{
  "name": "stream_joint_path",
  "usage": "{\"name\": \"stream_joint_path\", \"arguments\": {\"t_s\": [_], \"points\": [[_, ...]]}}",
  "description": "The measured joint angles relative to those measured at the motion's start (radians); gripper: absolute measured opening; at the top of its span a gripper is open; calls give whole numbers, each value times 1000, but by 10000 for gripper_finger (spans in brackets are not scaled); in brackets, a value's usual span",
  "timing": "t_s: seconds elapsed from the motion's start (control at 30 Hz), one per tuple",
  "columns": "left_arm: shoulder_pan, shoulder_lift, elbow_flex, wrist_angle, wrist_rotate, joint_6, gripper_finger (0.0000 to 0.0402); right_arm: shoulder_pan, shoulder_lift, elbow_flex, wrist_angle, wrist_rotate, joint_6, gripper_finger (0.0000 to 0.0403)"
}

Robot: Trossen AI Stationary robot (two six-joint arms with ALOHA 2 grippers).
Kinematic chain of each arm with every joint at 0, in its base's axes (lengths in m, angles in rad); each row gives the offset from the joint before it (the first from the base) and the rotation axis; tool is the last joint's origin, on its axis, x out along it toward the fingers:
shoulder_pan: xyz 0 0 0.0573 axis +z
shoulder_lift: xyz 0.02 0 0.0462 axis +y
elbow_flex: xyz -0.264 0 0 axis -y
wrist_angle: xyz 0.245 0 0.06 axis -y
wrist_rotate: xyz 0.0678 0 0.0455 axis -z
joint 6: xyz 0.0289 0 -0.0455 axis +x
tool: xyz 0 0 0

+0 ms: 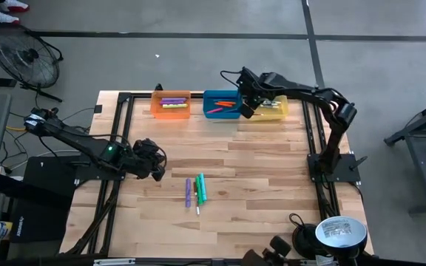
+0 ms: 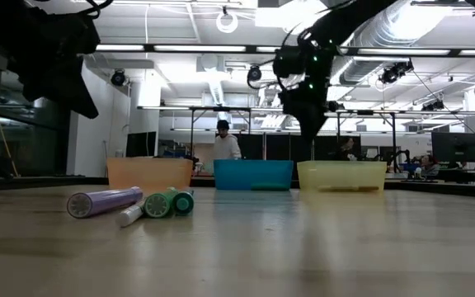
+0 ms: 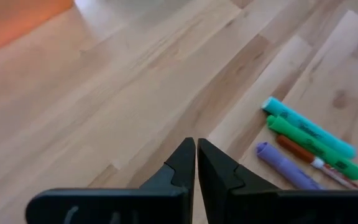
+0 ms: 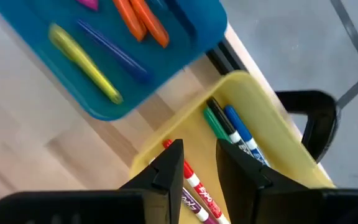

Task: Pick & Place Markers
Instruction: Put the light violet highlighter into the orange bin

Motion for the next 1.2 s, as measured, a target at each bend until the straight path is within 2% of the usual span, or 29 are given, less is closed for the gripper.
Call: {"name": "stream_joint_path", "arguments": {"t_s": [0.13, 0.37, 0.67, 0.97, 1.1, 1.2], "points": [[0, 0, 0, 39, 26, 0, 17, 22, 0, 86, -75, -23, -2, 83], [0, 1, 0, 71, 28, -1, 17, 74, -1, 218, -214, -146, 16, 83], [0, 1, 0, 95, 28, -2, 17, 201, -12, 244, -278, -232, 80, 83], [0, 3, 0, 161, 65, -3, 17, 373, -23, 244, -299, -185, 156, 83], [0, 39, 0, 203, 82, -3, 17, 440, -28, 224, -300, -130, 180, 83], [0, 67, 0, 223, 93, -3, 17, 477, -29, 202, -299, -132, 211, 83]]}}
